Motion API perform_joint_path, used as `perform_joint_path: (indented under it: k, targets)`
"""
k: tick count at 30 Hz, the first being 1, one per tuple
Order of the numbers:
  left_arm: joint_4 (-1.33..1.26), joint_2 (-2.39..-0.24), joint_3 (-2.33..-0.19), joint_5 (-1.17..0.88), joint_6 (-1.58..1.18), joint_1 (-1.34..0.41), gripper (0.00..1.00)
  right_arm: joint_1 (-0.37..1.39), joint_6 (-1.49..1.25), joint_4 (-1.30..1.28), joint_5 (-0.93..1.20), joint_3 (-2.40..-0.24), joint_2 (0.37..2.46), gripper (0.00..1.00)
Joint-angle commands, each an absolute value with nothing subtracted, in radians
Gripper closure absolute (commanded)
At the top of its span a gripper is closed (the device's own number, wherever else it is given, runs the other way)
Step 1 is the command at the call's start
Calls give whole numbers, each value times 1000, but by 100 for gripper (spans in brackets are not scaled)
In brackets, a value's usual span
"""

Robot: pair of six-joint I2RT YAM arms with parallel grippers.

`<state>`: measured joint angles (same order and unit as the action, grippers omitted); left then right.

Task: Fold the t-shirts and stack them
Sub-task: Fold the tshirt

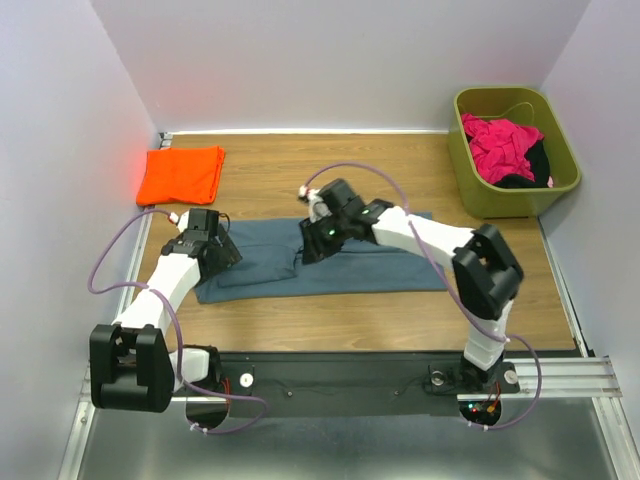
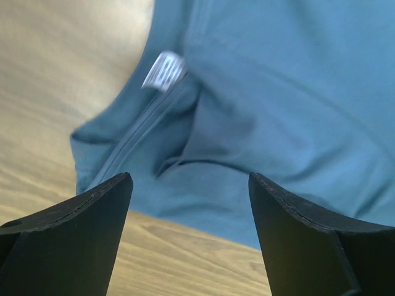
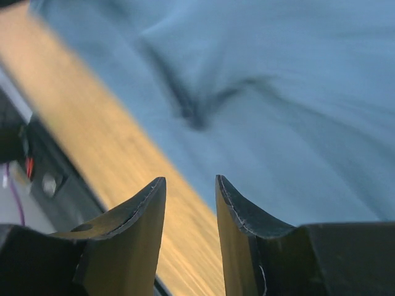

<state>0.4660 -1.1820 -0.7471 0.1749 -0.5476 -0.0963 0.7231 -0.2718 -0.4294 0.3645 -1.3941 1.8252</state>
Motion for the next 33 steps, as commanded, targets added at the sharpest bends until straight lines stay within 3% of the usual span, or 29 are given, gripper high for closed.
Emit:
perform_joint_path:
  k: [1,10,16,24,33]
  targets:
    - [466,-1164,-724,209,-632,-98,11,795,-176,-368,527,-1469,1902,56]
    - [414,-1198,-657,218,-673,-97,9,851,-155,-339,580,-1554,2055,56]
    - [393,-1224,-664,192,-637,-98,9,835,-169,-341,408,-1484,2000,57]
    - [420,-1265,-873,204,-583,-98,14,531,-264,-348,296,-1217,1781,57]
    - [357,-1601,-1048,97,-535,-123,15,240,-322,-391,192,-1065,1726,57]
